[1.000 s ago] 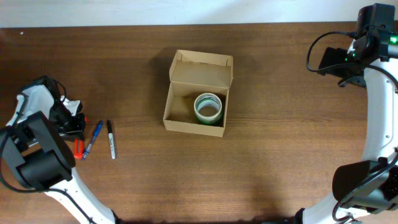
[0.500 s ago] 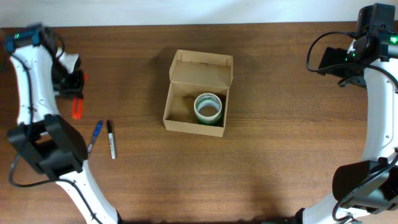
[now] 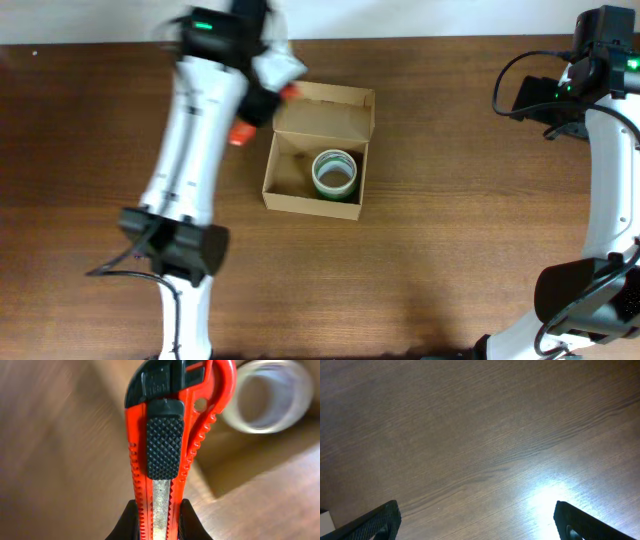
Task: Pack container
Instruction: 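Lift the red box cutter and carry it over the box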
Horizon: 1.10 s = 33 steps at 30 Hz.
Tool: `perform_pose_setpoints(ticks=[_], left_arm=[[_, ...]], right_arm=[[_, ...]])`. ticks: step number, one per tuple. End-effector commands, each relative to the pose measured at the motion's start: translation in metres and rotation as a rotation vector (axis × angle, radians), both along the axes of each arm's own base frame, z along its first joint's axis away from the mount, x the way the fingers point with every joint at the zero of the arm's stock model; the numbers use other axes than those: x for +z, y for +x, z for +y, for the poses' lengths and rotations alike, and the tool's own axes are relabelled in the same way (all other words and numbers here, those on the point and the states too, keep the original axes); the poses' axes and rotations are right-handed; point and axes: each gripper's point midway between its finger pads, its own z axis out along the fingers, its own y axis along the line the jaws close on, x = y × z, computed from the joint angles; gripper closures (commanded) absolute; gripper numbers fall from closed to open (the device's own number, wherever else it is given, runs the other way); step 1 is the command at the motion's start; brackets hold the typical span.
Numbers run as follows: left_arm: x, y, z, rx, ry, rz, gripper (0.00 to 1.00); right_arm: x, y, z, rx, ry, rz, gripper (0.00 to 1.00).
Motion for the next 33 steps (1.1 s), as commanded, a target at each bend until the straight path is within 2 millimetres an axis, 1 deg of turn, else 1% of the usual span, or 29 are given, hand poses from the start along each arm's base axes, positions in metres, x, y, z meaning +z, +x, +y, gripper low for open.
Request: perform_pose_setpoints(ticks=[1,4,5,6,7,10,14,20,22,25,29,33], left_arm=[[0.025,-0.021,-0.034,-0.238,0.034,-0.068,0.99],[0.02,-0.036,-0.059,-0.315,0.037,-0.053,0.99],[0.016,-0.042,-0.066,-0.345,0.037,-0.036,0.99],[0.006,-0.051,-0.073,-0.382,0.046,0.001,0.98],[-0.001,-0.055,-0.074,-0.399,0.058,0.025,0.99],[-0.023,-0.065,-0.067,-0.441,0.098,0.107,0.98],[-0.05,-0.074,-0.052,-0.476,0.142,0.207,0.98],[-0.075,-0.076,-0.038,-0.48,0.162,0.276,0.98],[-0.079,-0.075,-0.035,-0.476,0.163,0.282,0.99],[-0.081,-0.072,-0.032,-0.486,0.162,0.279,0.98],[-0.081,-0.067,-0.035,-0.492,0.157,0.256,0.99],[-0.081,-0.066,-0.035,-0.492,0.156,0.253,0.98]], right_arm=[[0.013,0.0,0.0,0.003,-0.008,-0.036,0.01],[0.013,0.0,0.0,0.003,-0.008,-0.036,0.01],[0.013,0.0,0.0,0.003,-0.008,-0.036,0.01],[0.013,0.0,0.0,0.003,-0.008,-0.036,0.01],[0.013,0.0,0.0,0.003,-0.008,-0.036,0.01],[0.013,0.0,0.0,0.003,-0.008,-0.036,0.01],[0.013,0.0,0.0,0.003,-0.008,-0.036,0.0],[0.013,0.0,0.0,0.003,-0.008,-0.036,0.01],[0.013,0.0,0.0,0.003,-0.008,-0.036,0.01],[0.013,0.0,0.0,0.003,-0.008,-0.036,0.01],[0.013,0.0,0.0,0.003,-0.008,-0.036,0.0],[0.013,0.0,0.0,0.003,-0.007,-0.036,0.01]])
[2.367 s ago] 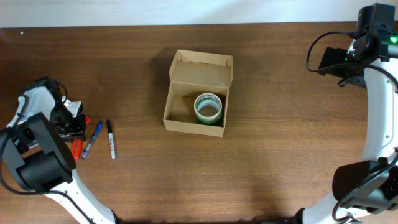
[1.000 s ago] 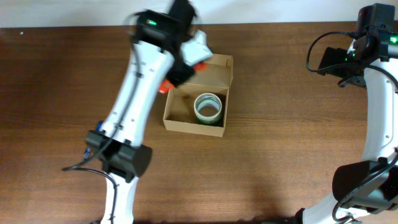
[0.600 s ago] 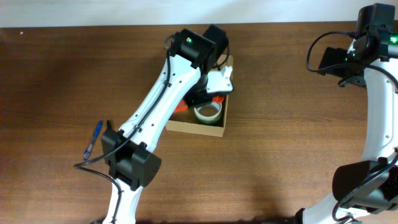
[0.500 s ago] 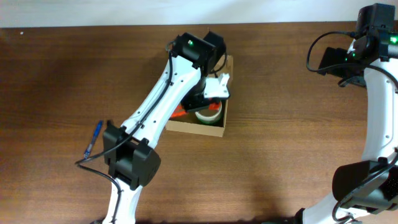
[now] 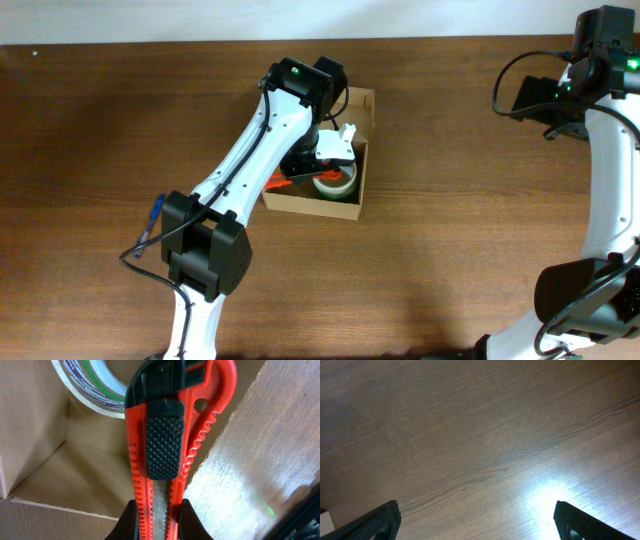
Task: Pack container
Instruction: 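Lift the red box cutter and carry it over the box, then lower the box cutter into the box and open the left gripper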
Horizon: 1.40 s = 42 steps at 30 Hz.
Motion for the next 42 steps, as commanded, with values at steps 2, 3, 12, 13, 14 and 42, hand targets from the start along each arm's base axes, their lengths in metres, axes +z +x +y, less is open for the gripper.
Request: perform_pose_setpoints(ticks=[2,3,12,13,14,42], left_arm=[[0.009,-0.001,0.001,-0.022,-0.013,-0.019,0.98],[0.009,0.0,0.001,-0.022,-0.014,-0.02,0.98],[0.009,0.003,-0.003,-0.15,-0.024,-0.027,0.99],[0.009,0.004,-0.003,-0.166,-0.025,-0.03,0.99],[0.009,0.005,-0.004,-0.179,-0.028,-0.033,0.99],[-0.015,0.014,-0.033,-0.331,-0.135,-0.023,0.98]], right_arm=[[0.013,0.0,0.0,0.003,-0.008,-0.036,0.01],[0.013,0.0,0.0,0.003,-0.008,-0.036,0.01],[0.013,0.0,0.0,0.003,-0.008,-0.036,0.01],[0.013,0.0,0.0,0.003,-0.008,-0.036,0.01],[0.013,0.0,0.0,0.003,-0.008,-0.036,0.01],[0.013,0.0,0.0,0.003,-0.008,-0.036,0.01]])
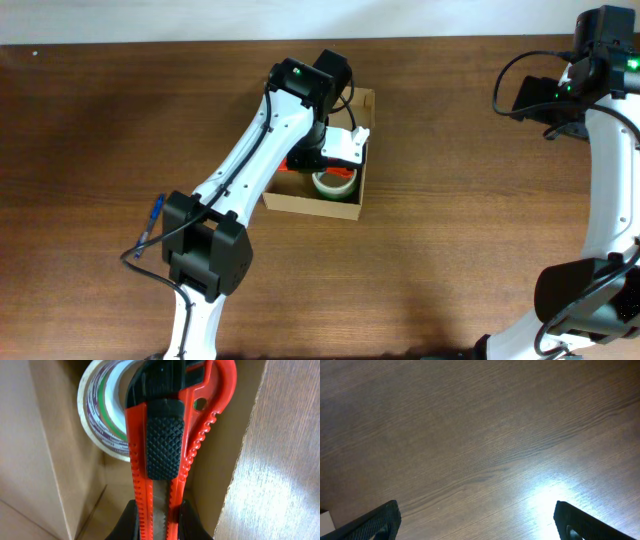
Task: Pack container
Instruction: 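Lower the box cutter into the box and open the left gripper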
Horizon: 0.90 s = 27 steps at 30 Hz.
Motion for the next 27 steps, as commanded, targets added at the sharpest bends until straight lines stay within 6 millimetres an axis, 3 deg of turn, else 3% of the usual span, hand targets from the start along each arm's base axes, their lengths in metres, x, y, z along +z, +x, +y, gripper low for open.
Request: perform_pose_setpoints(ticks=[1,17,27], left_arm=[[-0.016,-0.008,-0.006,-0.035,-0.009,0.057,0.98],[-0.066,-0.03,0.006,-0.047,0.039,0.157,0.99],[-0.07,-0.03,0.008,-0.047,0.046,0.152,0.96]], right_arm=[[0.013,0.0,0.0,0.003,-0.008,-0.036,0.01],[0.013,0.0,0.0,0.003,-0.008,-0.036,0.01],[0.013,0.0,0.0,0.003,-0.008,-0.036,0.01]])
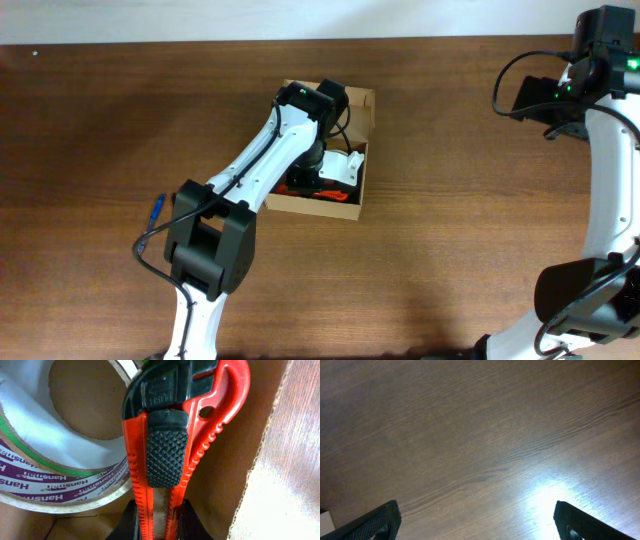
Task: Pack container
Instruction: 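Lower the box cutter into the box and open the left gripper, then withdraw the left gripper and grasp the blue pen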
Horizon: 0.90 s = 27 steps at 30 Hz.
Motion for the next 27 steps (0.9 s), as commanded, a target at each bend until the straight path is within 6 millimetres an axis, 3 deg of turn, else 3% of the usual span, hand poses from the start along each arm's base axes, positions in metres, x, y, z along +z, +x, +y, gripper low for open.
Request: perform_pose_setpoints(ticks=[1,7,10,12,14,21,24,27], left_arm=[[-0.011,-0.004,0.0,-0.025,0.004,0.024,0.94],[-0.01,-0.003,-0.001,-0.025,0.0,0.019,0.83],[-0.007,0.0,-0.003,-0.018,-0.007,0.007,0.68],[-0.003,0.002,-0.004,-0.017,-0.014,-0.005,0.5],[0.002,0.004,-0.006,-0.012,-0.022,-0.019,0.43],[0.021,0.013,-0.015,0.032,-0.069,-0.064,0.42],[0.046,0.022,-0.02,0.093,-0.108,-0.127,0.43],[0.085,0.038,-0.026,0.214,-0.165,-0.238,0.5]], right_arm=[[0.013,0.0,0.0,0.003,-0.008,-0.036,0.01],[0.013,0.0,0.0,0.003,-0.008,-0.036,0.01],[0.013,0.0,0.0,0.003,-0.008,-0.036,0.01],[0.013,0.0,0.0,0.003,-0.008,-0.036,0.01],[0.013,0.0,0.0,0.003,-0.008,-0.036,0.01],[0.013,0.0,0.0,0.003,-0.008,-0.036,0.01],[0.013,0.0,0.0,0.003,-0.008,-0.036,0.01],[0.013,0.0,0.0,0.003,-0.008,-0.036,0.01]])
